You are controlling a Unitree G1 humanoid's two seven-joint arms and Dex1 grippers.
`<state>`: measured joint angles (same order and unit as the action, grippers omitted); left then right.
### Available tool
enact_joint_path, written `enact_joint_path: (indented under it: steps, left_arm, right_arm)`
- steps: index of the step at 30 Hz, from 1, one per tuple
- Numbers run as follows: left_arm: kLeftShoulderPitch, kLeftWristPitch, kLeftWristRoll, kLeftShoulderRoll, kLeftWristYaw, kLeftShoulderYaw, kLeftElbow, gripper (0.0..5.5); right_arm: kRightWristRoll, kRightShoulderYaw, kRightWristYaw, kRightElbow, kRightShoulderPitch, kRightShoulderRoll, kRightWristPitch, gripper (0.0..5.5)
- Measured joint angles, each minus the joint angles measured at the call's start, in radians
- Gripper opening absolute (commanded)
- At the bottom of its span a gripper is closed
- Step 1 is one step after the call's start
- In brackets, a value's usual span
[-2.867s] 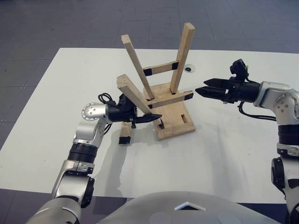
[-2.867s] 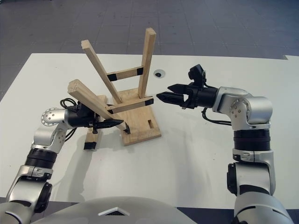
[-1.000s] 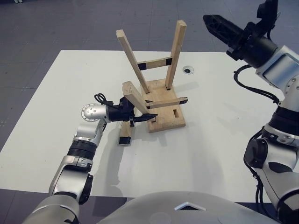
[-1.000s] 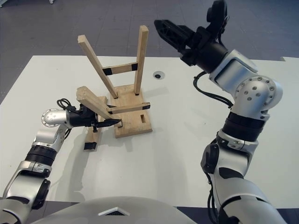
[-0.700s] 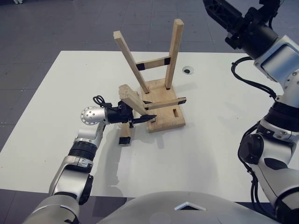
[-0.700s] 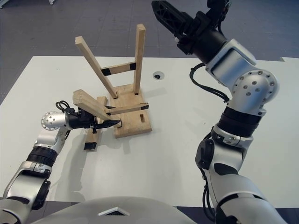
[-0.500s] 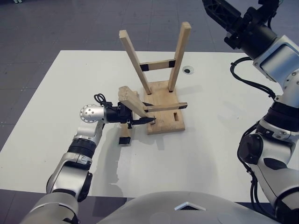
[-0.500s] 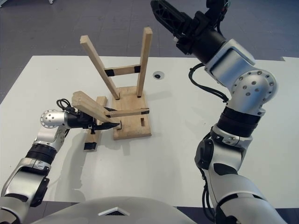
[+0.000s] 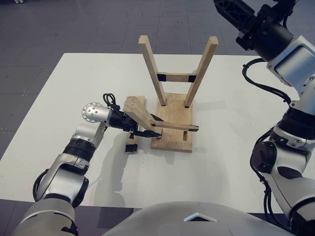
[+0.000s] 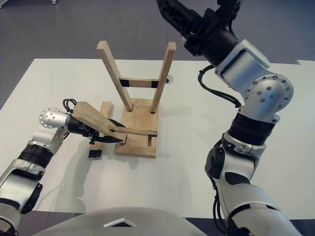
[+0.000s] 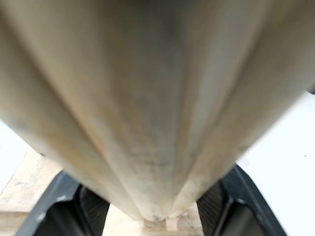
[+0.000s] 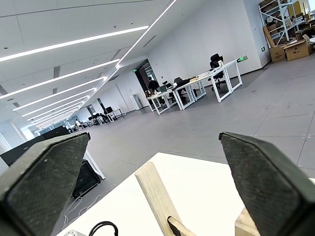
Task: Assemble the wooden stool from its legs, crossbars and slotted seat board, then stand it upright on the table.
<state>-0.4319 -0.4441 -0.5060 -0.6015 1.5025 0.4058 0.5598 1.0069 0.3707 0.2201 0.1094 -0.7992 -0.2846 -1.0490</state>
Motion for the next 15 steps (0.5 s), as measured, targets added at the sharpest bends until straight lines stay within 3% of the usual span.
enact_joint_path:
  steps: [7, 15]
  left_arm:
    - [0.026, -0.051, 0.022, 0.085, -0.165, -0.028, 0.045, 2.12]
    - [-0.011, -0.056, 0.042, 0.086, -0.127, -0.023, 0.066, 2.12]
  right_arm:
    - [0.017, -0.001, -0.014, 0.0, 0.002, 0.0, 0.0, 4.85]
    - [0.018, -0.001, -0.018, 0.0, 0.007, 0.0, 0.003, 4.85]
